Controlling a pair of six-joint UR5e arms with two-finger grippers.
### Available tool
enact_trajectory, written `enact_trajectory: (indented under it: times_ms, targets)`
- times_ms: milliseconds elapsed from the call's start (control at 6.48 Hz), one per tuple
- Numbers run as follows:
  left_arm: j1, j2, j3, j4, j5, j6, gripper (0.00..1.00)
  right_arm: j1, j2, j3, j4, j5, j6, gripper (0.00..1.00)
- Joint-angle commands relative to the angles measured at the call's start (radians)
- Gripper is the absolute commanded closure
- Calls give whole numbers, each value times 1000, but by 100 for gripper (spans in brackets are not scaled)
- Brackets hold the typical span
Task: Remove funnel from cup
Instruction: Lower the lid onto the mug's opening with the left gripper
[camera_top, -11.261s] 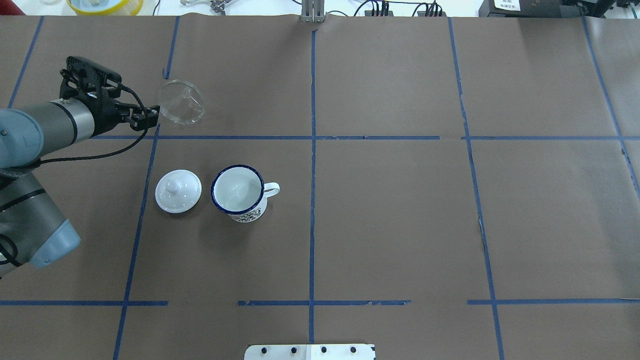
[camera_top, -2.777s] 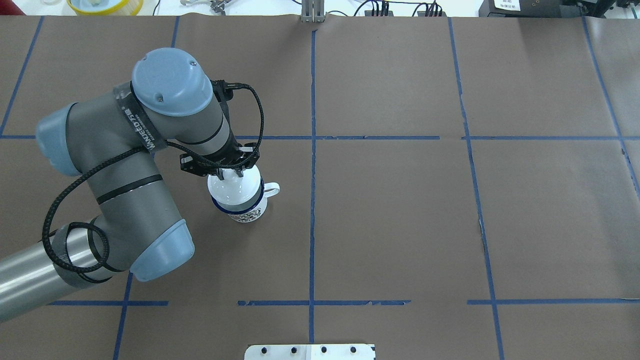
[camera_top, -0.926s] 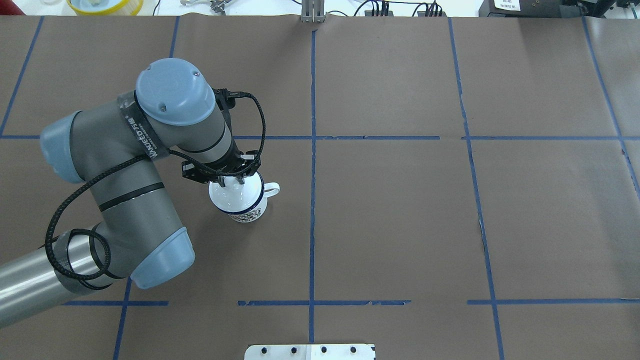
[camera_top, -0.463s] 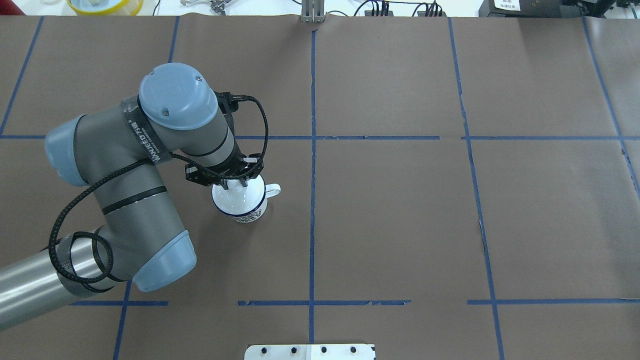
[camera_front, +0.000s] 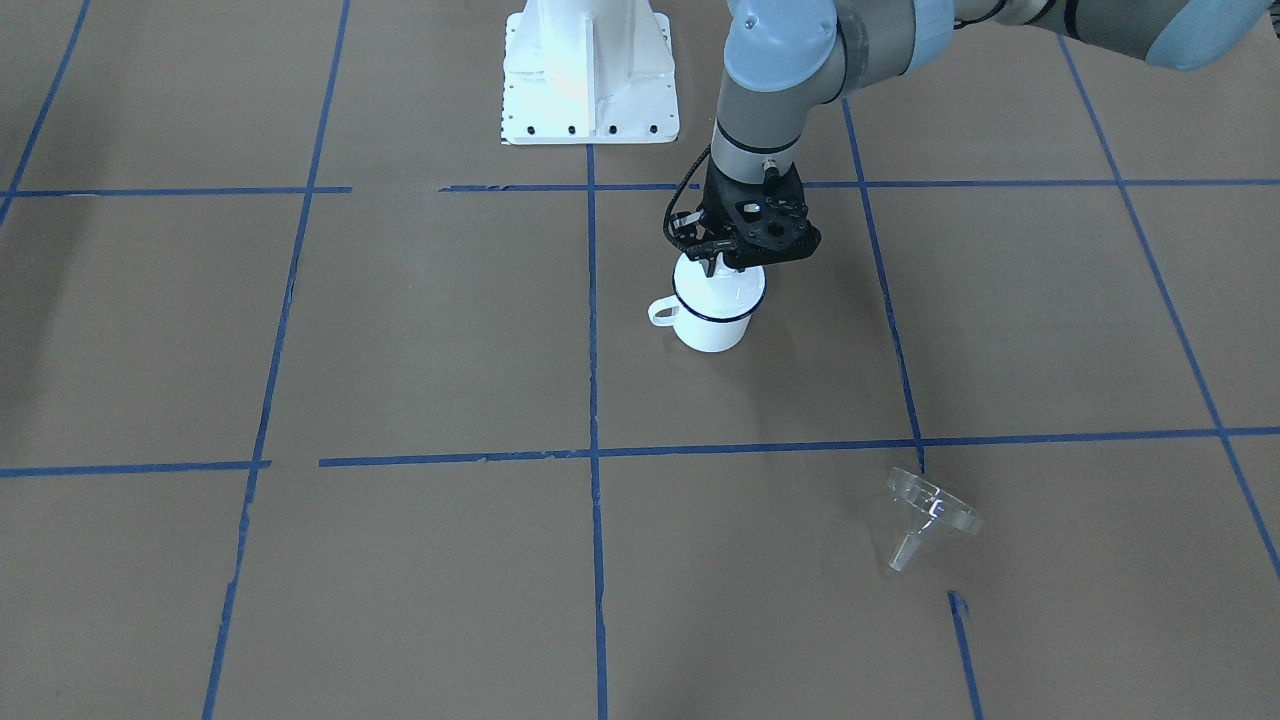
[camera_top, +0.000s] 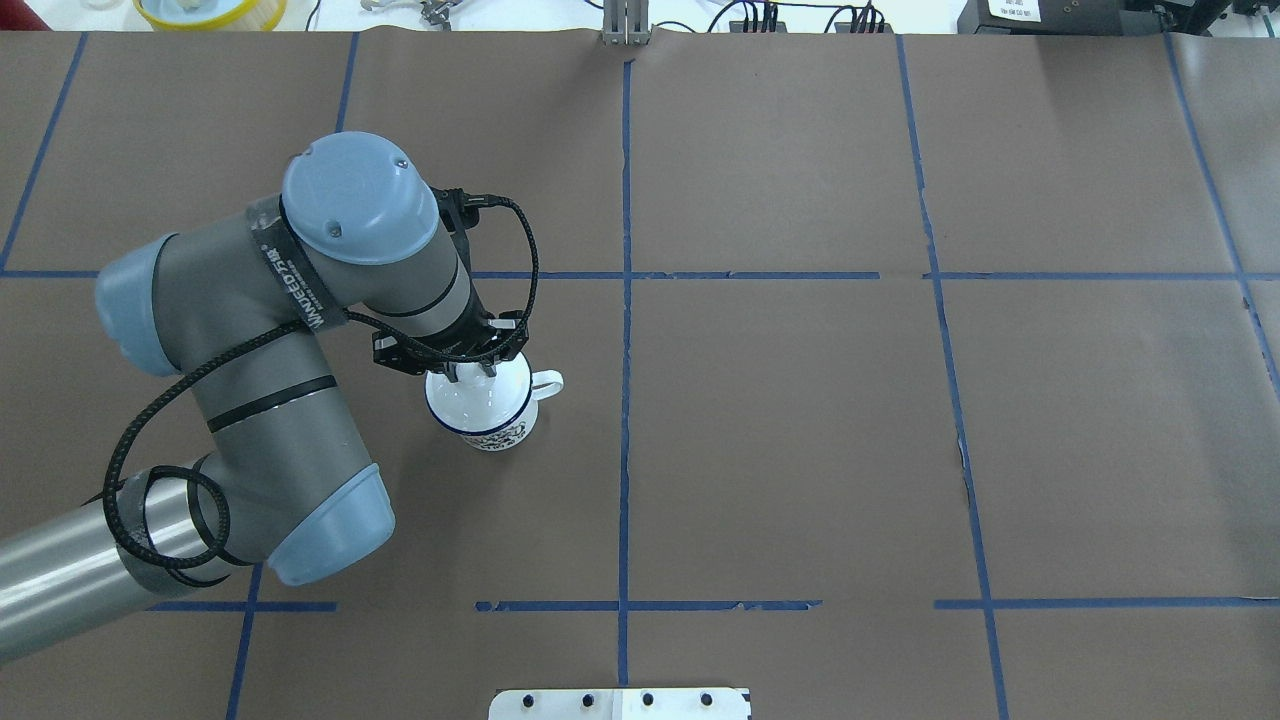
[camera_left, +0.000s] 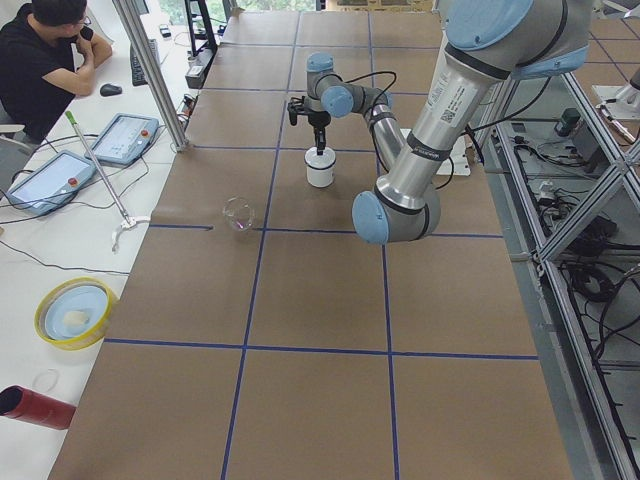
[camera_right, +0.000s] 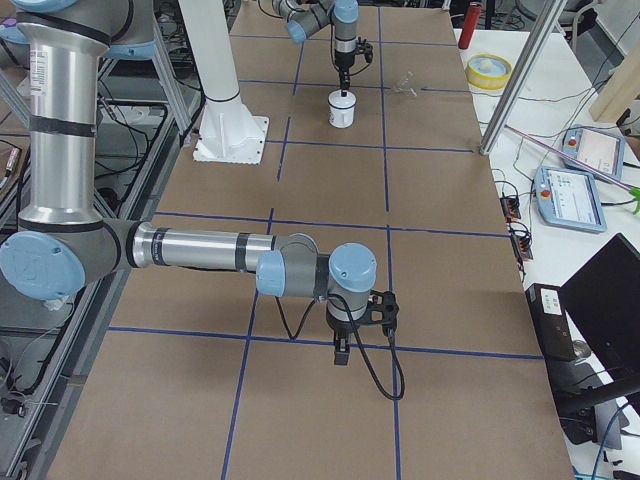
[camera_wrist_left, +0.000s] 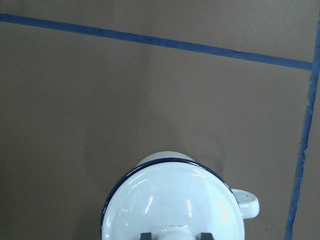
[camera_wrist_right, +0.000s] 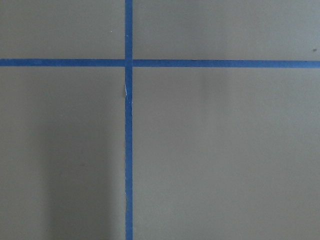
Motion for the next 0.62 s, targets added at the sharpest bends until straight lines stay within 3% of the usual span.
enact_trajectory:
  times_ms: [0, 154, 463]
  targets:
    - [0, 1, 1, 0, 0, 4, 58, 0, 0, 0, 0, 0, 0, 0]
    - [0, 1, 1, 0, 1, 4, 1, 0, -1, 0, 0, 0, 0, 0]
    - [0, 1, -2, 0, 1, 4, 0, 0, 0, 0, 0, 0, 0, 0]
